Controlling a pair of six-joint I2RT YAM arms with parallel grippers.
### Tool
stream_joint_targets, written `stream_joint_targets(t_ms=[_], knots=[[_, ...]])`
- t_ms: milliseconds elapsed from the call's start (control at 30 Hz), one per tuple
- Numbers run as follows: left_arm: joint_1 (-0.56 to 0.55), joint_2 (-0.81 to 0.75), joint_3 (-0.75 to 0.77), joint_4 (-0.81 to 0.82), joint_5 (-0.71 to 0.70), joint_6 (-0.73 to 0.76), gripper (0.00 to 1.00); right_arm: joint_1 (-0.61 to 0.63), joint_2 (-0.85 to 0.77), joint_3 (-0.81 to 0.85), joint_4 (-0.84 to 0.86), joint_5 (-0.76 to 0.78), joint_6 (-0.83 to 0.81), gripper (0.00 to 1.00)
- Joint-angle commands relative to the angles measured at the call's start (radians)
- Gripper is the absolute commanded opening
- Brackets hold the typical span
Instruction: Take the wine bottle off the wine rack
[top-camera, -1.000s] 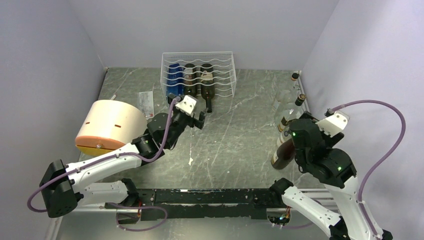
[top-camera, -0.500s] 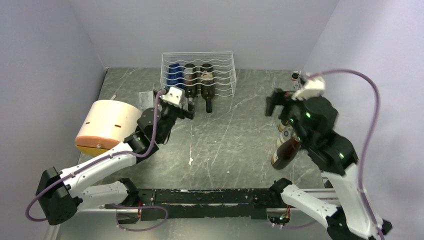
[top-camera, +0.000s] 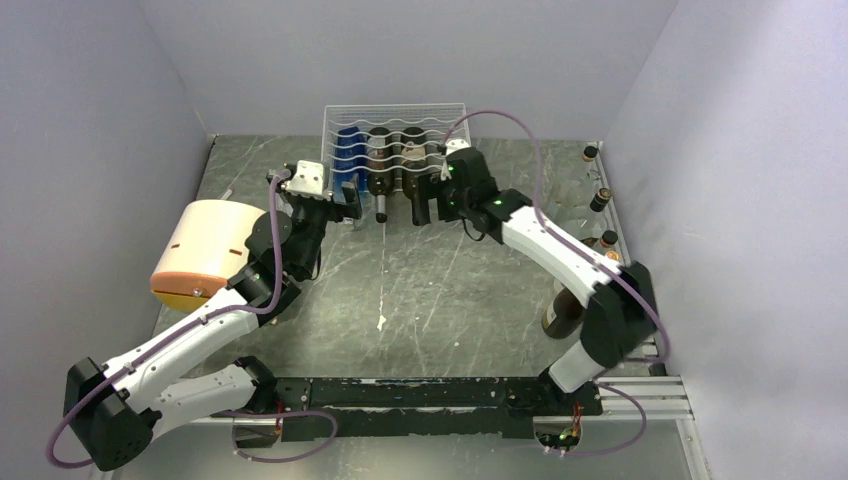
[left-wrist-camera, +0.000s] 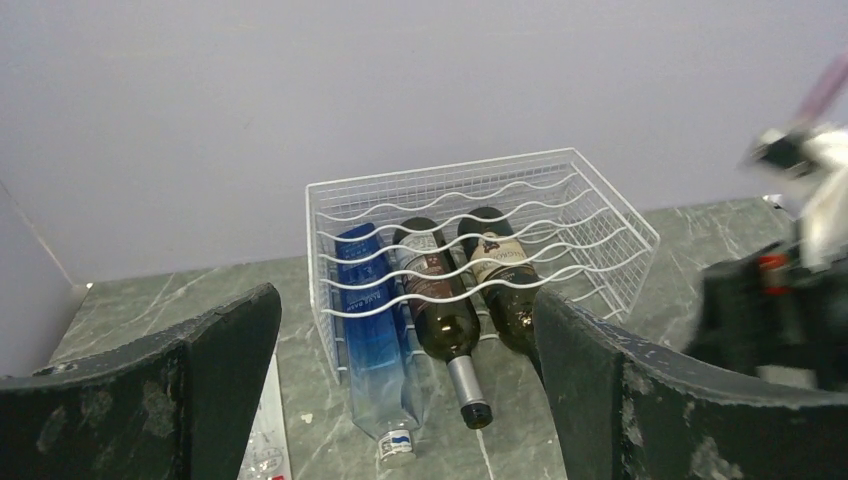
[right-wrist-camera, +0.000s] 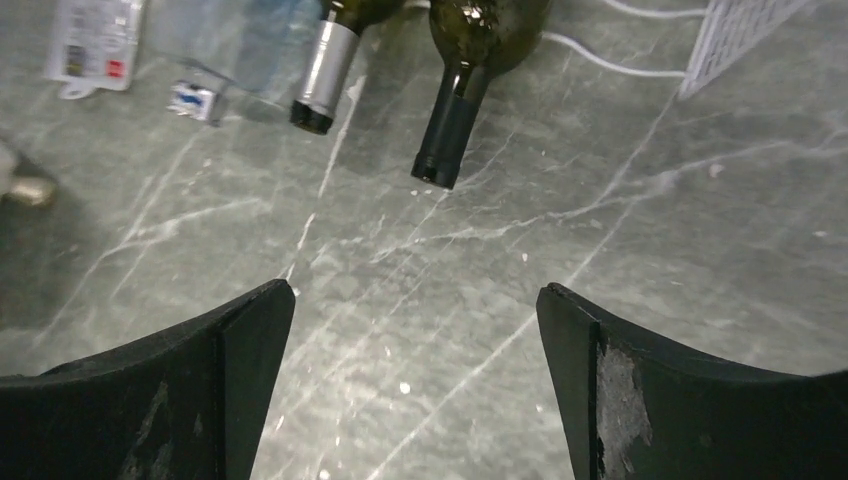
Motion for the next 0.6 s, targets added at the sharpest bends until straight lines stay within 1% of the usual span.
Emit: stream_joint_targets(t_ms=[0,200,267,433,500,567], knots=[[0.009,-0.005,0.002,0.033,-0.026,0.004,0.99,0.001,0.163,0.050,0.144,0.042,0.071,0.95],[0.011,0.017,0.011,0.013,0.013,-0.018,0.99,0.001,0.366,0.091,0.299,0.066,0.124,0.88],[0.013,0.023,0.011,0.014,0.010,-0.016,0.99,0.002,0.424,0.116,0.334,0.076,0.132,0.88],[0.022,0.043,0.012,0.012,0.005,-0.011,1.00,0.001,0.536,0.157,0.398,0.103,0.142,0.87],[0.028,0.048,0.013,0.010,0.011,-0.017,1.00,0.001,0.572,0.162,0.415,0.133,0.151,0.85],[0.032,0.055,0.014,0.005,0.018,-0.023,0.99,0.001,0.596,0.152,0.439,0.162,0.181,0.85]])
